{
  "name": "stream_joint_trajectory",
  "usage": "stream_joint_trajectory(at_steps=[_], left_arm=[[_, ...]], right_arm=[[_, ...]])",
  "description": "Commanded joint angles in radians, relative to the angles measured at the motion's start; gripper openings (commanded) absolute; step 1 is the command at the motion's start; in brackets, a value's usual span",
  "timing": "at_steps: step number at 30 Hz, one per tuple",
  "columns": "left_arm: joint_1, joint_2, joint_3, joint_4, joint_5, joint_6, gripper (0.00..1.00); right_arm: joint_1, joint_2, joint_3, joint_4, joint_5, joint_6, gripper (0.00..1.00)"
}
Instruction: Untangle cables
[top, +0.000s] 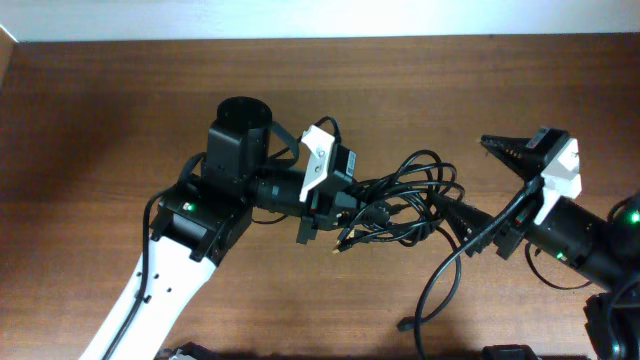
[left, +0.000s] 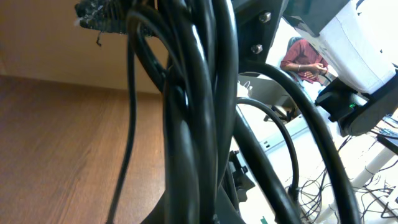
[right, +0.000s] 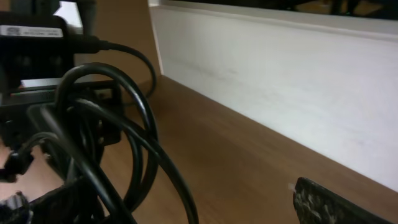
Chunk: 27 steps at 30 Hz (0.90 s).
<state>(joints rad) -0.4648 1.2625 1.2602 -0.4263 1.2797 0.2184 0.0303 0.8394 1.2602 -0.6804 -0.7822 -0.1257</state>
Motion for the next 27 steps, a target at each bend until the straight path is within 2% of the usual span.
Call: stream_joint_trajectory(at_steps=[1,2,5,7,11,13,16,17,18,19,20,22,24,27], left_arm=[[-0.02,-0.009,0.002,0.006,0.035,0.036,0.0],[-0.038,-0.009,0.002,0.006,0.037,0.051,0.0],[-0.059,-0.009,0.002,0.014,0.034,0.069,0.0],[-0.058,-0.009,0.002,0.014,0.033,0.068,0.0],[-0.058,-0.008,0.002,0.013,0.05,0.029,0.0],[-0.072,-0.005,0.002,-0.026,0.072,0.002,0.0],[-0.087,-0.005,0.002,-0.077,0.066,-0.004,0.0],[-0.087,-0.005,0.002,-0.08,0.066,-0.004,0.0],[-0.087,-0.005,0.002,-0.08,0.051,-0.003,0.0],[-0.087,-0.005,0.002,-0.08,0.03,-0.004,0.0],[-0.079,-0.005,0.002,-0.08,0.006,-0.004,0.0],[-0.037,-0.005,0.002,-0.08,0.006,-0.004,0.0],[0.023,-0.005,0.002,-0.083,0.018,-0.003,0.0],[0.056,-0.005,0.002,-0.084,0.04,0.047,0.0]], right_arm=[[-0.004,0.027,0.002,0.003,-0.07,0.011,1.0],[-0.004,0.044,0.002,0.005,-0.134,0.011,0.92],[-0.004,0.073,0.002,0.004,-0.206,0.011,0.31],[-0.004,0.074,0.002,0.005,-0.204,0.002,0.04],[-0.004,0.074,0.002,0.05,0.031,0.0,0.04],[-0.004,0.074,0.002,0.157,0.159,0.0,0.04],[-0.004,0.074,0.002,0.248,0.169,0.001,0.04],[-0.004,0.074,0.002,0.239,0.169,0.004,0.21],[-0.004,0.074,0.002,0.22,0.169,0.004,0.55],[-0.004,0.074,0.002,0.203,0.17,0.004,0.78],[-0.005,0.074,0.002,0.177,0.17,0.003,0.88],[-0.005,0.074,0.002,0.132,0.182,0.003,0.93],[-0.005,0.069,0.002,0.071,0.283,0.003,0.94],[-0.005,0.05,0.002,0.031,0.204,-0.009,0.98]])
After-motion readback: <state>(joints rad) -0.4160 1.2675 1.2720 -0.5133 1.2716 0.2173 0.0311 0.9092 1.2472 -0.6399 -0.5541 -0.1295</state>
